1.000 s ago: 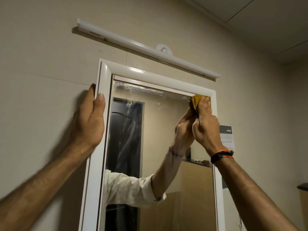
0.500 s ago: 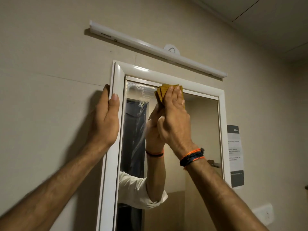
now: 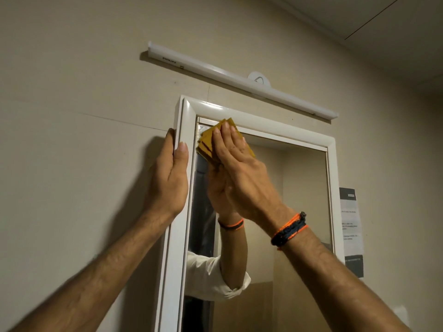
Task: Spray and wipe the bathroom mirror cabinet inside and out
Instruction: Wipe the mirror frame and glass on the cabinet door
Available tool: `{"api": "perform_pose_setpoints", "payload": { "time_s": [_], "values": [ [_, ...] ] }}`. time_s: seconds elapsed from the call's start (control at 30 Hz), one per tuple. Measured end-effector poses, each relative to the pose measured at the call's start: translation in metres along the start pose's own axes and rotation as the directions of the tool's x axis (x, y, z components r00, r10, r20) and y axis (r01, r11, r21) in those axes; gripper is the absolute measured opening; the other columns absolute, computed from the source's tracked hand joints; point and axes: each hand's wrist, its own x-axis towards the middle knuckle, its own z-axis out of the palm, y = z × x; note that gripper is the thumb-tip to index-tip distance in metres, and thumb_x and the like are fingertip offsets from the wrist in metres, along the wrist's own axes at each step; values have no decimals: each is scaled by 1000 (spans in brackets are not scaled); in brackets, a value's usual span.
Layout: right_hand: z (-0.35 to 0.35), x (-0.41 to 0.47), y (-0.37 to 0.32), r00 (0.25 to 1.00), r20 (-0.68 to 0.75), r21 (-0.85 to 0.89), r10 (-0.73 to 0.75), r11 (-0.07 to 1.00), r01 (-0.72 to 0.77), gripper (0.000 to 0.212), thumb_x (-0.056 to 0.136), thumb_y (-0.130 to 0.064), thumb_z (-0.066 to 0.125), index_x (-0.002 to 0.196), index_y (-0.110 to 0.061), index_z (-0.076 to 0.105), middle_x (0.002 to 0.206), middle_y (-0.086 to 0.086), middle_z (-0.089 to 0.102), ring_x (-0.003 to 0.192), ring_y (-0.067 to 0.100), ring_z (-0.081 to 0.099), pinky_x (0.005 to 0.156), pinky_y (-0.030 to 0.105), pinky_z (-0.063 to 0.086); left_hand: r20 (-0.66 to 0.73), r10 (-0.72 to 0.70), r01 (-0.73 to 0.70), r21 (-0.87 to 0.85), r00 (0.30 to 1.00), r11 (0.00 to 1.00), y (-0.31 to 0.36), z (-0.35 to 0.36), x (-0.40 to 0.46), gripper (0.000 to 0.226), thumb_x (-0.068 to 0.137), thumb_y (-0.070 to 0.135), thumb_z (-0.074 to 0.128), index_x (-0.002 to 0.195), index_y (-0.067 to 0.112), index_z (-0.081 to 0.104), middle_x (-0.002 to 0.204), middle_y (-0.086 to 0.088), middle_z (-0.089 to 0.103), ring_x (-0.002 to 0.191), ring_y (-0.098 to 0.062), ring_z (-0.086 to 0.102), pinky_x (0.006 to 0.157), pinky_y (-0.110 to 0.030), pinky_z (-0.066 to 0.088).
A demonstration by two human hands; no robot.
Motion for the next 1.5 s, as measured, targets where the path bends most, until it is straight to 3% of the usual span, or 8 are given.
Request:
{"api": "perform_pose_setpoints", "payload": {
  "time_s": [0.1, 0.23, 0.5, 0.6, 0.73, 0.87, 1.0, 1.5],
  "values": [
    [-16, 2, 12, 980, 105, -14, -172, 985, 174, 66, 92, -34, 7, 152, -8, 20, 161, 11, 12, 150, 21, 5, 123, 28, 0, 3, -3, 3, 18, 1000, 1000, 1, 0, -1, 47, 106, 26, 34, 150, 13, 33, 148, 1, 44, 126, 5, 40, 95, 4, 31],
    [-30, 10, 32, 928, 246, -45, -279, 953, 298, 53, 101, -20, 30, 152, -8, 19, 161, 14, 12, 151, 24, 6, 124, 38, 9, 15, -11, 10, 30, 1000, 1000, 3, -1, -2, 47, 106, 28, 33, 151, 14, 32, 148, 0, 45, 131, -3, 43, 98, -1, 35],
    [-8, 11, 5, 998, -52, -61, -32, 998, 29, 68, 94, -23, 56, 152, -4, 26, 158, 16, 25, 147, 27, 23, 120, 32, 23, 4, 5, -5, 39, 1000, 999, 9, -2, -3, 45, 106, 24, 34, 149, 12, 36, 144, -1, 50, 133, -6, 45, 112, -28, 37],
    [6, 13, -2, 998, -56, -128, 25, 991, -31, 62, 102, -25, 40, 155, -5, 13, 162, 15, 11, 151, 25, 5, 124, 34, 10, 17, 17, -18, 45, 1000, 999, 5, -1, -2, 42, 106, 25, 34, 146, 15, 40, 133, 10, 56, 122, 9, 49, 102, -13, 40],
    [4, 13, 5, 992, -76, -68, -104, 993, 99, 56, 99, -18, 39, 151, -4, 25, 158, 15, 22, 149, 25, 10, 124, 36, 8, 28, 5, -6, 53, 1000, 999, 0, -3, -2, 47, 105, 33, 33, 149, 16, 37, 144, -2, 51, 132, -10, 47, 111, -38, 41],
    [-9, 16, 18, 976, 94, -214, -196, 954, 212, 57, 103, -23, 33, 154, -8, 13, 161, 12, 12, 149, 23, -3, 121, 30, -3, 25, -2, 0, 72, 1000, 997, 0, -2, -2, 49, 104, 37, 32, 149, 18, 35, 143, -3, 51, 131, -13, 49, 108, -41, 44],
    [-10, 10, -1, 996, 58, -377, -60, 923, 78, 71, 89, -37, -1, 157, -15, 4, 164, 8, 8, 151, 27, 2, 120, 37, 3, 24, 12, -14, 71, 1000, 997, 2, -2, -3, 46, 105, 33, 33, 149, 18, 37, 140, 0, 54, 128, -7, 51, 106, -33, 45],
    [21, 5, -20, 994, -93, -108, 63, 991, -73, 61, 103, -26, 38, 155, -11, 12, 162, 11, 8, 151, 22, 5, 124, 37, 6, 24, -25, 25, -19, 999, 999, -1, -1, 0, 49, 105, 27, 35, 151, 12, 30, 150, -2, 42, 137, -10, 41, 114, -37, 36]
  ]
}}
